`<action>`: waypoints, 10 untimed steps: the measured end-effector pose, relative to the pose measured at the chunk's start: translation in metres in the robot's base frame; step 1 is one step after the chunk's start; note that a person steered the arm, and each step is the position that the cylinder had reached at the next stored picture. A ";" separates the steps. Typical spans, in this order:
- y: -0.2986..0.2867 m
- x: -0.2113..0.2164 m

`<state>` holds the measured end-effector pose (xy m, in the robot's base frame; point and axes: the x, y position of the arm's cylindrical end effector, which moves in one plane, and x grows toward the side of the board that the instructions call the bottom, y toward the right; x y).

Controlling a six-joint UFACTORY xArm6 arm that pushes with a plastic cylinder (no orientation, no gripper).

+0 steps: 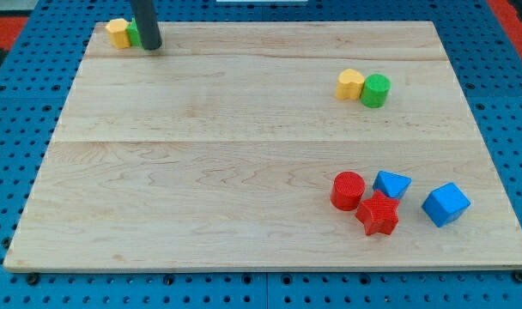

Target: Push the green circle and yellow heart towards top center

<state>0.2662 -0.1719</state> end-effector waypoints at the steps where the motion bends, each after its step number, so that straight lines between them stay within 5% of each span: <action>1: 0.094 0.019; 2: 0.195 0.010; 4: 0.254 0.008; 10: 0.164 0.016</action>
<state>0.2818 -0.0078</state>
